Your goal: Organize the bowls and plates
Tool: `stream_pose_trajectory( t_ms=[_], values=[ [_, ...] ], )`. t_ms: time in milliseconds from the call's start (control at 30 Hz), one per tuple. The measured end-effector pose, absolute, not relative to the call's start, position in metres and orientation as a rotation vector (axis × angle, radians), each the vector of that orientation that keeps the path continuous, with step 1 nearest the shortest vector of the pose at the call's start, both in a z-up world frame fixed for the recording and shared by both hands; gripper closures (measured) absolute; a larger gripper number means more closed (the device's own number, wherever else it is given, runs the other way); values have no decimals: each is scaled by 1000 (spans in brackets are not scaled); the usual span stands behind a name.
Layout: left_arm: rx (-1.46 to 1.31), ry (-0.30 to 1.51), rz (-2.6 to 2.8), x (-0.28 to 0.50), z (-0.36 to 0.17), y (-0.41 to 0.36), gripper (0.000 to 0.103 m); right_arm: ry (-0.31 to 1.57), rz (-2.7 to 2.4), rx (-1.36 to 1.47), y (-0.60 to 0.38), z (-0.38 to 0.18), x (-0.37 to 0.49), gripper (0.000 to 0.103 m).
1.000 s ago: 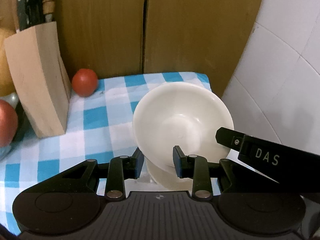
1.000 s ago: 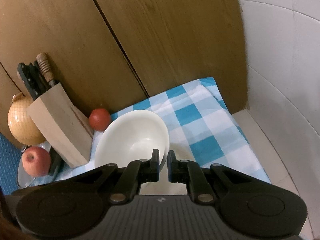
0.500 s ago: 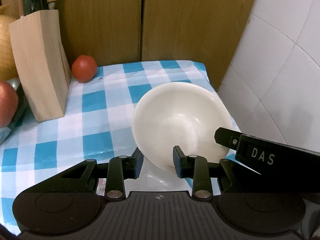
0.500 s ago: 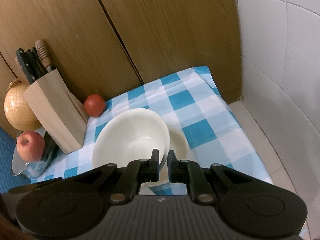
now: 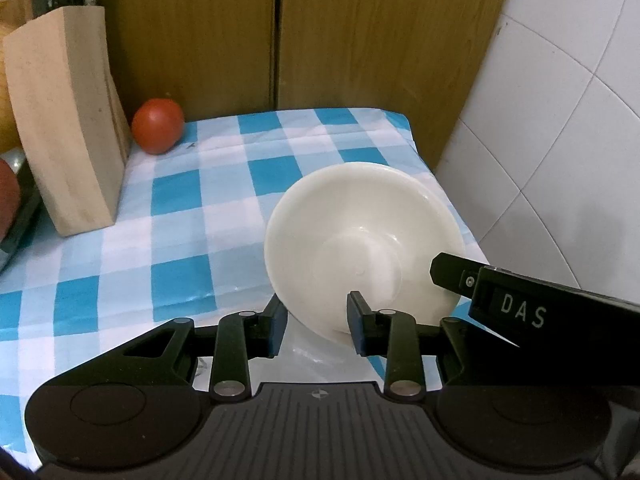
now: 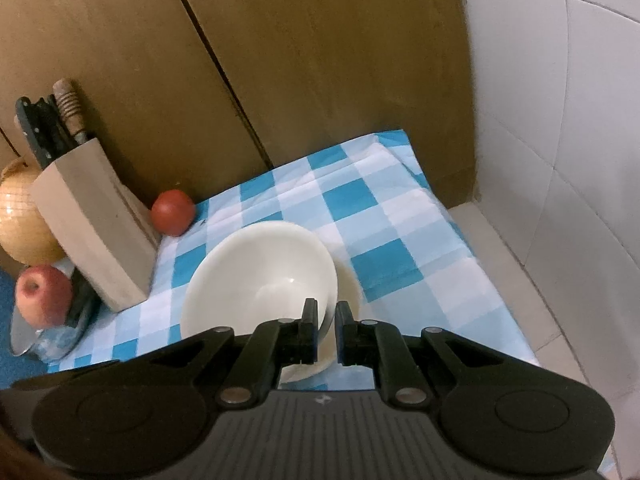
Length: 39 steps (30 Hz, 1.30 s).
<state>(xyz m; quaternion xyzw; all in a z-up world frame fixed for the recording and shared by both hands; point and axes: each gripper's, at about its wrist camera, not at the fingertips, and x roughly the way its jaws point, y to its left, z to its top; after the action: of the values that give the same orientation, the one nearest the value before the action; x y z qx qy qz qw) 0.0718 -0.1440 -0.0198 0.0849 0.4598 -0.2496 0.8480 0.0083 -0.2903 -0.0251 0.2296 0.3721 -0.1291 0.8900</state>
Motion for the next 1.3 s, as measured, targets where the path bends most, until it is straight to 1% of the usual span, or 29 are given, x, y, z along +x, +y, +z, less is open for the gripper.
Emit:
stream_pose_trajectory(
  t_ms=[300, 467, 633, 667, 733, 900, 1033, 1100, 1167, 1233, 1267, 1300],
  values=[
    [153, 982, -512, 83, -24, -142, 62, 775, -302, 473, -300, -31, 10, 93],
    [142, 992, -511, 87, -25, -139, 60, 783, -306, 490, -303, -35, 10, 92],
    [140, 996, -518, 89, -27, -141, 52, 805, -288, 538, -307, -43, 14, 90],
    [138, 995, -520, 90, -27, -141, 51, 808, -293, 537, -307, -44, 14, 86],
    [138, 994, -519, 90, -29, -143, 45, 814, -299, 541, -309, -47, 15, 85],
    [147, 999, -520, 93, -34, -148, 40, 822, -291, 566, -312, -51, 16, 84],
    [146, 1003, -518, 97, -36, -150, 40, 837, -288, 586, -315, -56, 19, 84],
    [149, 1004, -518, 99, -38, -150, 40, 847, -285, 592, -315, -59, 21, 84],
    [158, 1008, -517, 100, -41, -151, 44, 864, -287, 601, -314, -64, 24, 84],
    [170, 1021, -511, 102, -46, -154, 54, 873, -284, 594, -314, -68, 26, 84],
    [175, 1028, -514, 103, -48, -155, 57, 878, -283, 595, -314, -68, 28, 84],
    [184, 1035, -512, 103, -50, -157, 59, 881, -279, 597, -314, -68, 29, 87]
  ],
)
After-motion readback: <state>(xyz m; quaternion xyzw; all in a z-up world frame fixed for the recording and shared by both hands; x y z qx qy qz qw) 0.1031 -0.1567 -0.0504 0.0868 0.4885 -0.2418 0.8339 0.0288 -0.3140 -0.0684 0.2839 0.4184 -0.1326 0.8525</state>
